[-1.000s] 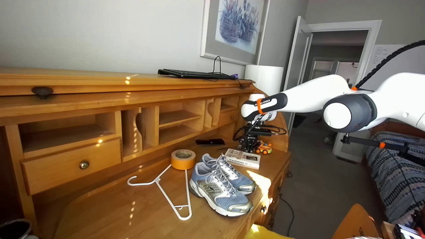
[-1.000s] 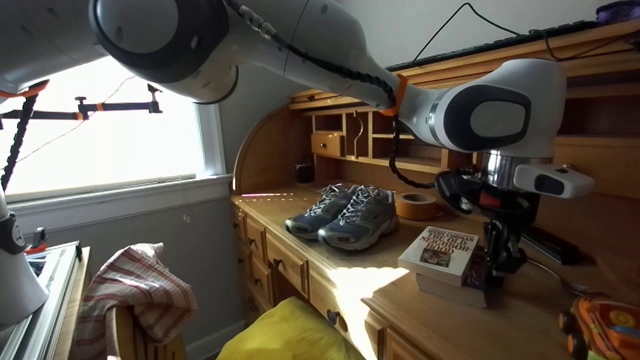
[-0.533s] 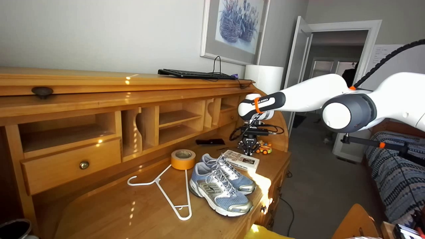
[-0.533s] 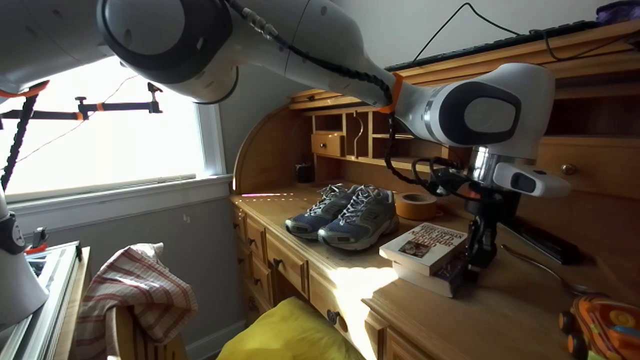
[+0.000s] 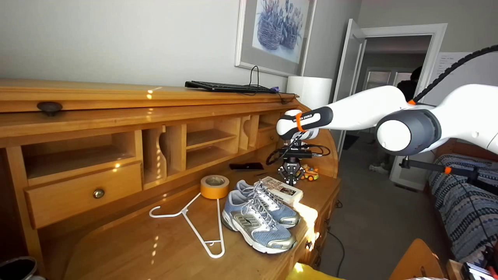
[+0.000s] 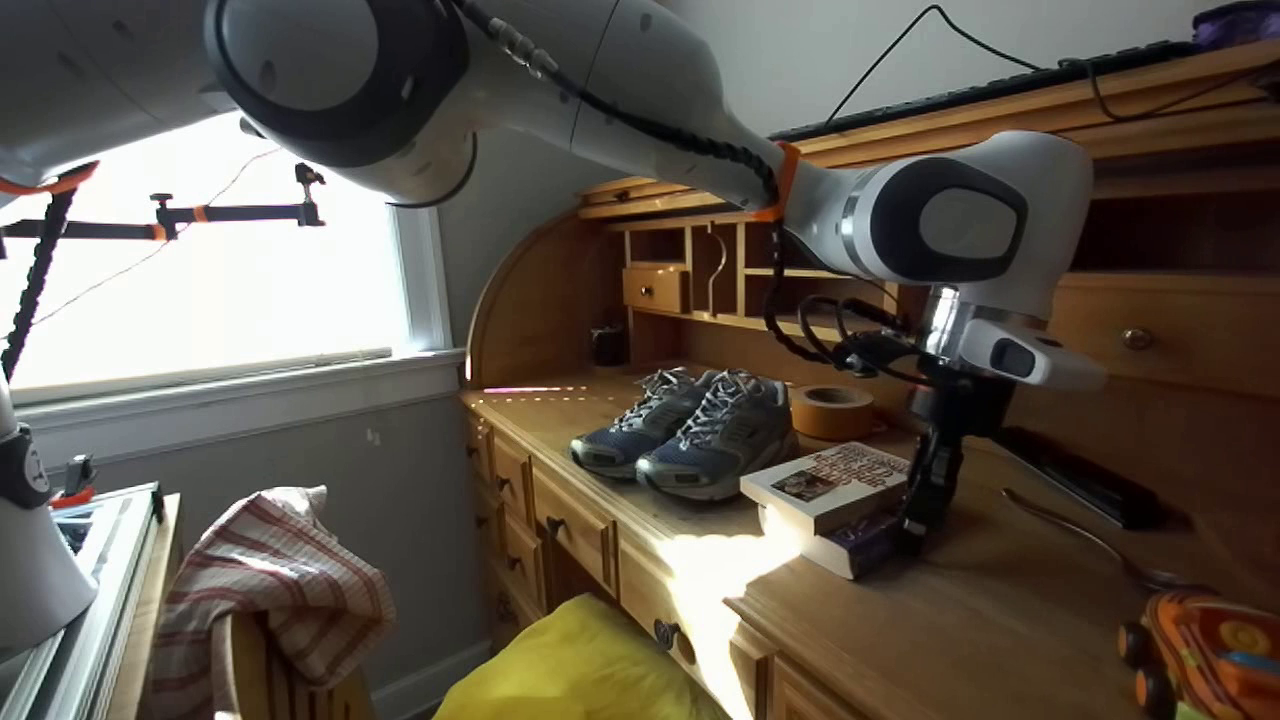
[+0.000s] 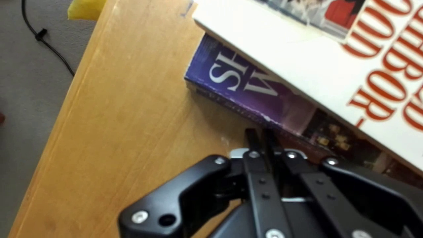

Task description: Move the sneakers and the books slightly to the left then place the sneaker on the right on the books

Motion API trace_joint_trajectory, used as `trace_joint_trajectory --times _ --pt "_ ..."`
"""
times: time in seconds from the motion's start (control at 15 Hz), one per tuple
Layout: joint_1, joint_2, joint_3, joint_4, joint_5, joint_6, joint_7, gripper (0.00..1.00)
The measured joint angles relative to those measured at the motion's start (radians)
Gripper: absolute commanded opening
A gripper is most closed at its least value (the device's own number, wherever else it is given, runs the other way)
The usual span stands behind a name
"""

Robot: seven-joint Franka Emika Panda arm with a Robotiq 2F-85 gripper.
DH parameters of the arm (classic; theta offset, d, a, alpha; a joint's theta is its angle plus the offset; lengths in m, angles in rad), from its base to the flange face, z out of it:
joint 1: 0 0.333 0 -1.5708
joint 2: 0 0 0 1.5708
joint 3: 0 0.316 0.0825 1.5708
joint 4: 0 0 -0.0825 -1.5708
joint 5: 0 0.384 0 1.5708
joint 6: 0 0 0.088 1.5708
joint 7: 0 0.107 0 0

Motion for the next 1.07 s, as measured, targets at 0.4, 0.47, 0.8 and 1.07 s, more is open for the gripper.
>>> trace_joint_trajectory --times 0.4,0.47,0.8,1.07 --pt "0.012 -0.055 -0.009 0.011 -0.022 0.062 -0.066 0.86" --pt "0.017 -0.068 -0.009 0.011 -0.033 0.062 -0.109 0.93" --pt "0.049 -0.113 0.008 0.009 -0.052 0.061 -0.343 1.00" --pt "0.083 -0.132 0.029 0.008 -0.058 0.061 -0.514 0.99"
